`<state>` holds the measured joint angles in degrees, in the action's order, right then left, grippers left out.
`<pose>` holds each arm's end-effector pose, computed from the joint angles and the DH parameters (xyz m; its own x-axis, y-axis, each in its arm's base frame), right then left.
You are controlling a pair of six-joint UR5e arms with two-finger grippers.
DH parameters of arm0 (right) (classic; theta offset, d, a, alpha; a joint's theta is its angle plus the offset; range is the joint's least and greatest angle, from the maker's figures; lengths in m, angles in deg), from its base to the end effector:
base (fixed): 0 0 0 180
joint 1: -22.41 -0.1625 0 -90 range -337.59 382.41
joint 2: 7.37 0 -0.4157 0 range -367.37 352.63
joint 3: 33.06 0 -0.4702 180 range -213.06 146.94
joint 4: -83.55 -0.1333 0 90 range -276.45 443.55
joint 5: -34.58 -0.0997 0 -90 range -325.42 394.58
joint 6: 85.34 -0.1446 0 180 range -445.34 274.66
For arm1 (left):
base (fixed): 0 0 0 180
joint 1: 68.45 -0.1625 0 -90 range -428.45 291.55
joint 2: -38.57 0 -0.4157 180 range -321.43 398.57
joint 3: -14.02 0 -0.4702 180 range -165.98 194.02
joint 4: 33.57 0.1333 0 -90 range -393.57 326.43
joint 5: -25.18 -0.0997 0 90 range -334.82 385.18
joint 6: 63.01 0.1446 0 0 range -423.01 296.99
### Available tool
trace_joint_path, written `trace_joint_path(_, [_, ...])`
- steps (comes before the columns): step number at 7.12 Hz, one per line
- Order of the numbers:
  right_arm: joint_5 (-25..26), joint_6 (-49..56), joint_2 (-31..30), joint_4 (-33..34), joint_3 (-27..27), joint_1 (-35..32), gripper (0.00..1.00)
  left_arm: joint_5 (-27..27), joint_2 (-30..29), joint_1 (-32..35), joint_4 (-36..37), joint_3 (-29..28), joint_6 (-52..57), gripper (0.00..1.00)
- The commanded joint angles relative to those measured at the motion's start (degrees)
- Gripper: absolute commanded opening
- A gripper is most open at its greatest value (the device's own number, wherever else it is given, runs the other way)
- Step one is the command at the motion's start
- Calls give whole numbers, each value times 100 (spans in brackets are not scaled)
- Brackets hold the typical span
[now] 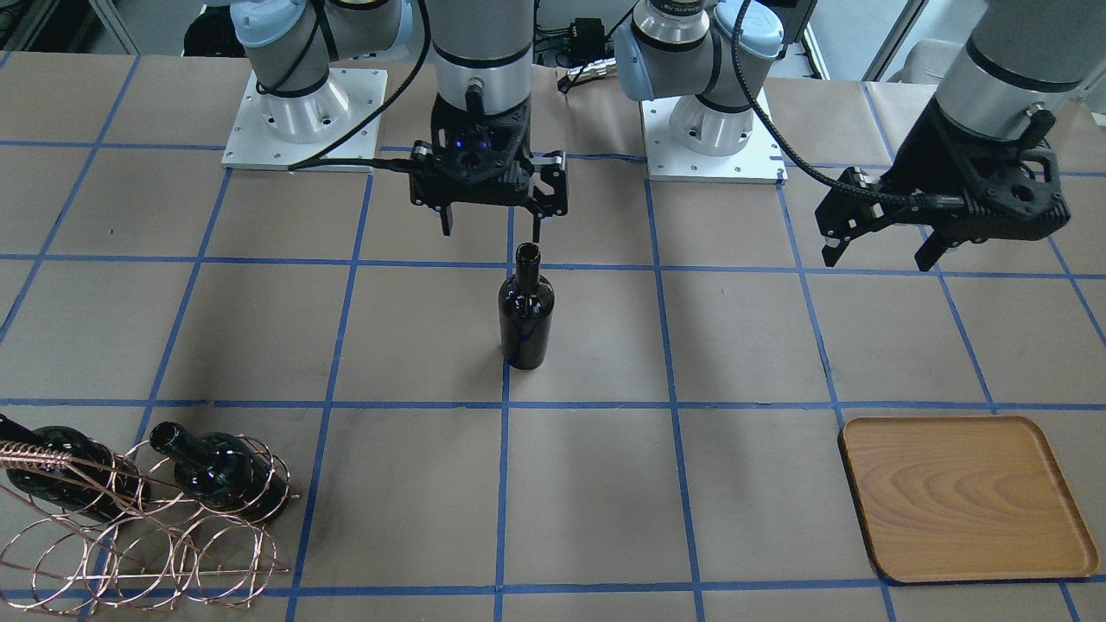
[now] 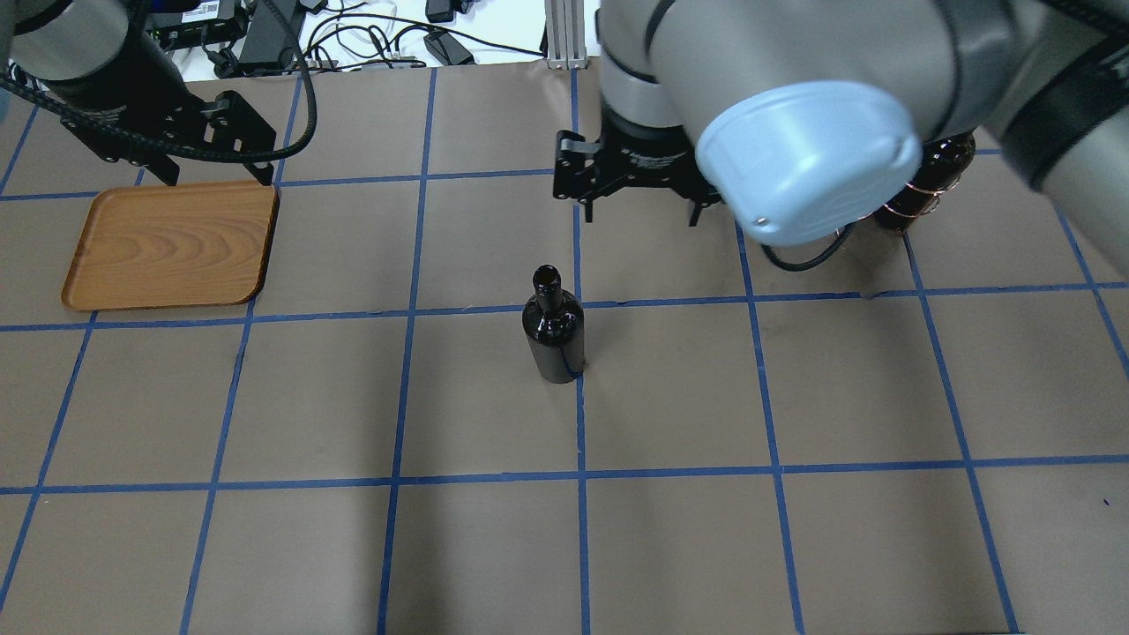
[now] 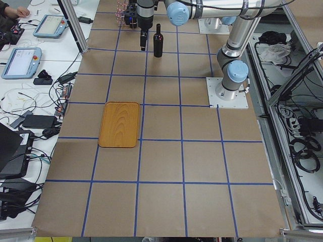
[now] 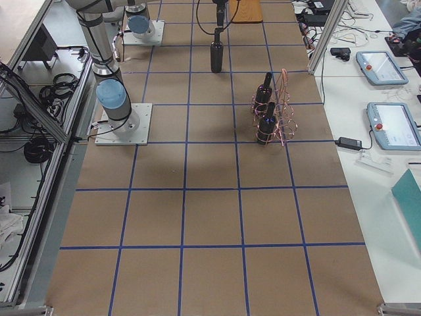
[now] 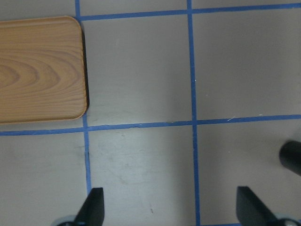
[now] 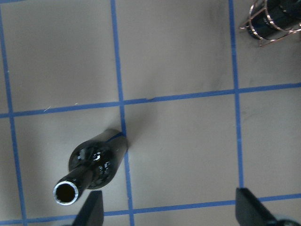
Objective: Take wine from basket and place on tray
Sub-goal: 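Raise the right gripper back toward the rack while the left arm moves toward the bottle, then lower the left gripper over the standing bottle's neck and close it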
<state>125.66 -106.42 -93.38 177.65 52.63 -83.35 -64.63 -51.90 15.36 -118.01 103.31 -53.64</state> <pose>0.2913 -0.5513 0.4434 -0.9956 0.0930 -0.0102 0.0936 0.9925 -0.0787 -0.0697 -0.5984 0.4464 -0.9984 0.0550 -0.0132 0.0560 0.9934 -0.1002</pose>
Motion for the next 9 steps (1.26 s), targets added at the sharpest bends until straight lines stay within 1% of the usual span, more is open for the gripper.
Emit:
trace_joint_path(1, [16, 1265, -467, -567, 9, 1123, 100, -19, -40, 983, 41, 1, -1026, 100])
trace_joint_path(2, [-45, 1752, -574, -681, 27, 1389, 100, -2, -119, 1450, 198, 1, -1355, 100])
trace_joint_path(3, [-37, 1818, -688, -613, 36, 1374, 100, 16, -181, 1794, 400, 18, -1654, 100])
trace_joint_path(4, [-11, 1801, -750, -621, 44, 1391, 100, 164, -243, 2058, 436, 53, -2066, 100])
trace_joint_path(5, [50, 1818, -716, -603, 71, 1391, 100, 261, -321, 2339, 515, 71, -2218, 100])
trace_joint_path(7, [-2, 1827, -698, -612, 114, 1391, 100, 288, -585, 2570, 752, 89, -2316, 100])
trace_joint_path(9, [-37, 1836, -698, -560, 124, 1391, 100, 236, -822, 2824, 762, 124, -2369, 100])
